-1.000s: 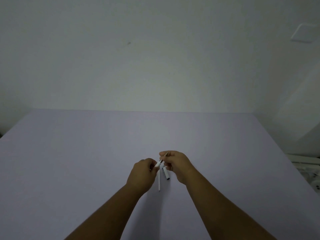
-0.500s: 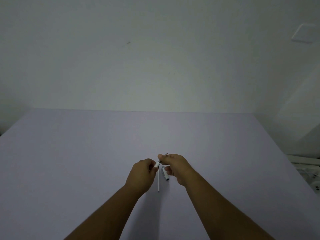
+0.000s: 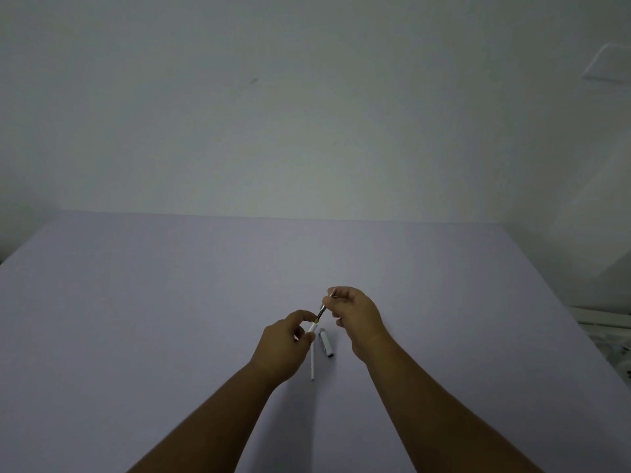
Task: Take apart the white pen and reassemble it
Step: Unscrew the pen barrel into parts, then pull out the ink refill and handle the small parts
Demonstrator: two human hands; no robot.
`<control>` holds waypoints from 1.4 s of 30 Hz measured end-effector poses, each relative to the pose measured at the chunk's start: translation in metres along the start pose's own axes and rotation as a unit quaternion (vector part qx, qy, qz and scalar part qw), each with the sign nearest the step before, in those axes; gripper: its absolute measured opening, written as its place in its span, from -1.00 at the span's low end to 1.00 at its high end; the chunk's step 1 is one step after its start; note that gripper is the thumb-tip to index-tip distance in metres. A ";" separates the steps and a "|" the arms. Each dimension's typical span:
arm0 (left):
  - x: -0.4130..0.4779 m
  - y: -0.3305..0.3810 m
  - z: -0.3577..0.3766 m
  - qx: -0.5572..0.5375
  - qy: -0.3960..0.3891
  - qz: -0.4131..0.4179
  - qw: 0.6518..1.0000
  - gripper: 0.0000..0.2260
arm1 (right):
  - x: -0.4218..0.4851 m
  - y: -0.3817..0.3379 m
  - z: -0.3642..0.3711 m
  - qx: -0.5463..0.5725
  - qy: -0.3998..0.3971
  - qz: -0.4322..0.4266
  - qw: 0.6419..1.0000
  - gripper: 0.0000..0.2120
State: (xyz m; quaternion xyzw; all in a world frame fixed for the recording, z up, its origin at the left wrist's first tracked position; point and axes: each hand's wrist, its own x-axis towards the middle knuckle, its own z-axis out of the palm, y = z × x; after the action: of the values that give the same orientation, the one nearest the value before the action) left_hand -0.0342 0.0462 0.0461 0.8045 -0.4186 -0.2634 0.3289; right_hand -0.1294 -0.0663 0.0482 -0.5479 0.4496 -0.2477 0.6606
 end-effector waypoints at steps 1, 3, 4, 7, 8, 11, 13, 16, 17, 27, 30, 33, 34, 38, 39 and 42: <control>0.001 -0.002 0.000 -0.004 -0.002 -0.004 1.000 -0.81 | 0.003 0.000 0.000 0.012 0.028 -0.007 1.000 -0.88; 0.001 -0.008 0.002 -0.014 -0.009 -0.018 1.000 -0.83 | 0.012 0.000 -0.003 0.033 0.096 -0.023 0.995 -0.87; 0.001 -0.011 0.002 -0.021 -0.012 -0.028 0.999 -0.83 | 0.017 0.002 -0.006 0.032 0.122 -0.025 0.992 -0.87; 0.002 -0.022 0.007 -0.045 -0.012 -0.061 0.997 -0.84 | 0.030 0.018 -0.015 -0.091 0.117 0.015 0.989 -0.93; 0.003 -0.025 0.009 -0.048 -0.011 -0.068 0.997 -0.85 | 0.033 0.028 -0.017 -0.175 0.083 0.033 0.980 -0.96; 0.007 -0.031 0.015 -0.046 -0.009 -0.078 0.996 -0.85 | 0.034 0.063 -0.021 -0.397 -0.007 0.035 0.917 -0.84; 0.010 -0.034 0.018 -0.049 -0.013 -0.080 0.995 -0.85 | 0.032 0.081 -0.022 -0.465 -0.012 0.010 0.885 -0.78; 0.013 -0.037 0.021 -0.036 -0.020 -0.073 0.996 -0.85 | 0.031 0.092 -0.025 -0.486 0.009 -0.008 0.874 -0.78; 0.013 -0.038 0.022 -0.034 -0.022 -0.072 0.997 -0.85 | 0.031 0.094 -0.025 -0.489 0.007 -0.015 0.872 -0.78; 0.016 -0.041 0.028 -0.017 -0.034 -0.069 0.997 -0.83 | 0.030 0.104 -0.028 -0.430 0.014 -0.038 0.902 -0.83; 0.017 -0.041 0.029 -0.010 -0.036 -0.065 0.997 -0.82 | 0.028 0.101 -0.028 -0.413 0.024 -0.036 0.910 -0.78; 0.018 -0.039 0.030 -0.008 -0.036 -0.063 0.997 -0.82 | 0.024 0.087 -0.027 -0.296 0.070 -0.032 0.952 -0.79; 0.018 -0.038 0.031 -0.008 -0.036 -0.061 0.997 -0.82 | 0.023 0.079 -0.025 -0.219 0.068 -0.010 0.973 -0.83; 0.020 -0.032 0.035 -0.003 -0.037 -0.039 0.999 -0.80 | 0.021 0.052 -0.016 -0.031 -0.031 0.075 0.996 -0.91; 0.020 -0.031 0.036 -0.003 -0.037 -0.033 0.999 -0.80 | 0.021 0.050 -0.014 -0.032 -0.047 0.072 0.996 -0.92; 0.021 -0.029 0.037 -0.002 -0.035 -0.029 0.999 -0.80 | 0.026 0.046 -0.014 -0.004 -0.045 0.072 0.996 -0.91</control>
State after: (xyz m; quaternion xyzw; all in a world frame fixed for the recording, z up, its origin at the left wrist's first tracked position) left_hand -0.0349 0.0297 -0.0030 0.8058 -0.4062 -0.3016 0.3077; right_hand -0.1366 -0.0813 -0.0034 -0.5271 0.4589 -0.1725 0.6941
